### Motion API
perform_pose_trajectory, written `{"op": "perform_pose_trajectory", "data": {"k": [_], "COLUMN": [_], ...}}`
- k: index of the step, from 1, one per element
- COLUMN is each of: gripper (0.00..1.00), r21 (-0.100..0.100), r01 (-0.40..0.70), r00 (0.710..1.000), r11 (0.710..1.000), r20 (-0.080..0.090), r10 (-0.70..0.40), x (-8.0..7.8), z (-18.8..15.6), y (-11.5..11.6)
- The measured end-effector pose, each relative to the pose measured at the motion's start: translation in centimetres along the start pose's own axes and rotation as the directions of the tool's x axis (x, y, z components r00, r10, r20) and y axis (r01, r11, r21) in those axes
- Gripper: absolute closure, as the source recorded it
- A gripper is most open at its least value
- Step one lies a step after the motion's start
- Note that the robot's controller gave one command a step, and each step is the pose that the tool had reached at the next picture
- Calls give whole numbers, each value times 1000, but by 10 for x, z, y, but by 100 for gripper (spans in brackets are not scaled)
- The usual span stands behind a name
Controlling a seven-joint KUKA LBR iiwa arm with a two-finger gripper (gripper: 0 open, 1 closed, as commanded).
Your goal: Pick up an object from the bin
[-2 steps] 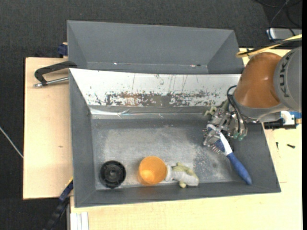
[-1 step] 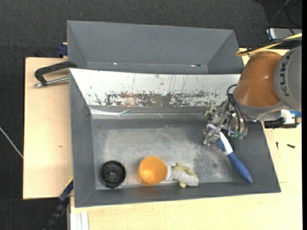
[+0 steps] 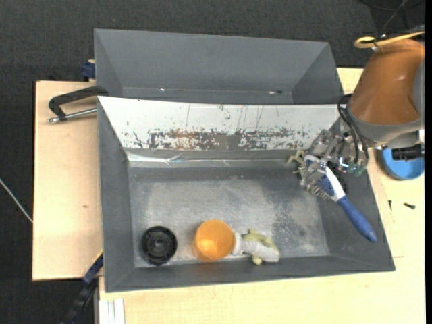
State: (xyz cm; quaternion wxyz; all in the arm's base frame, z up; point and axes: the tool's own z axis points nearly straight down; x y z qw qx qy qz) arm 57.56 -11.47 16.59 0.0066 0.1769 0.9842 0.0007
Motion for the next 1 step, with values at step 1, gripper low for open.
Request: {"op": "perform_pose_trajectory", "data": {"k": [1], "gripper": [100], "r21": [1], "r01": [1], "r00": [1000], "r11": [1000], "r20": [-4], "r10": [-1], "x": [-2], "z": [-21], "y": [1]}}
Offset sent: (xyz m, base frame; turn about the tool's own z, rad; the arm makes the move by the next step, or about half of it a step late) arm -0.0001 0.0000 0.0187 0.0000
